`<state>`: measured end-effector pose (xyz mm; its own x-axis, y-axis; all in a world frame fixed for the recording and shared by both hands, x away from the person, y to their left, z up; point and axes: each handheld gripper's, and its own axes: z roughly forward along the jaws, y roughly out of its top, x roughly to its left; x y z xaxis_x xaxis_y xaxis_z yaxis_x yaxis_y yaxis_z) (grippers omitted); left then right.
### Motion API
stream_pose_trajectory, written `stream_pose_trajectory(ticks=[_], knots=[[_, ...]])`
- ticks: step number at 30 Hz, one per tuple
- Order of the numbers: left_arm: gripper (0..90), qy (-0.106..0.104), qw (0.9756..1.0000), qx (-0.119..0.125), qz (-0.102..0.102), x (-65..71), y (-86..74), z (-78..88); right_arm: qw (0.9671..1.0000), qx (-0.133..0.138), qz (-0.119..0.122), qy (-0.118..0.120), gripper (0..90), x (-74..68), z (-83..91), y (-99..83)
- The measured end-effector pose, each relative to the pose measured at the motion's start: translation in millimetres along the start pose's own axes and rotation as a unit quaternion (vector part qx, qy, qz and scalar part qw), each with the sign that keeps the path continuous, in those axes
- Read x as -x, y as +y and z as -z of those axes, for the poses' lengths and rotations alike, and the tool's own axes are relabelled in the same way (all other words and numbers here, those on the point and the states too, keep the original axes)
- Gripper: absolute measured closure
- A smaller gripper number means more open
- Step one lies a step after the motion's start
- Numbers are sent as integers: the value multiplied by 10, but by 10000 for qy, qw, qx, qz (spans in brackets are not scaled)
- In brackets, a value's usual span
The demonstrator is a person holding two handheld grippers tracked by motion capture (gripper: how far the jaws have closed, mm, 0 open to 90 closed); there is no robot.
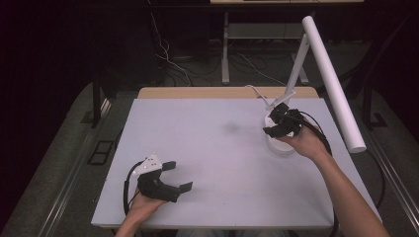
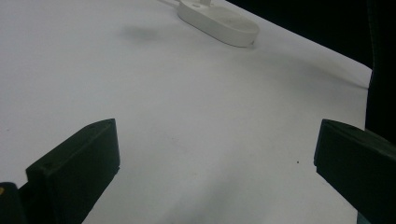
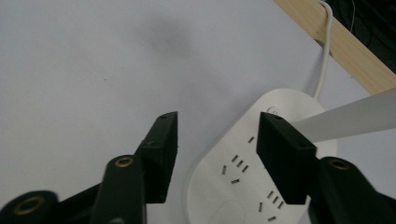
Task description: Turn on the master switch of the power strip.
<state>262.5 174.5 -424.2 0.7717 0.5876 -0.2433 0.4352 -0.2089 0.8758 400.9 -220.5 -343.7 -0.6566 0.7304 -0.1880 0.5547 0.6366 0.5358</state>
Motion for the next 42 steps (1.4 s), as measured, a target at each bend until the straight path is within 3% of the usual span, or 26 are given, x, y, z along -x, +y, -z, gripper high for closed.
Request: stream_pose_trajectory(ticks=[11, 21, 42], knots=[[0, 3, 10000, -6, 10, -8, -2, 5, 9987, -210, 245, -404, 764, 48, -112, 136], [0, -11, 10000, -10, -7, -8, -2, 2, 9971, -382, 358, -549, 892, 134, -276, 206], [0, -6, 10000, -39, -37, -12, 1, 4, 9965, -477, 131, -667, 895, 316, -582, 207]])
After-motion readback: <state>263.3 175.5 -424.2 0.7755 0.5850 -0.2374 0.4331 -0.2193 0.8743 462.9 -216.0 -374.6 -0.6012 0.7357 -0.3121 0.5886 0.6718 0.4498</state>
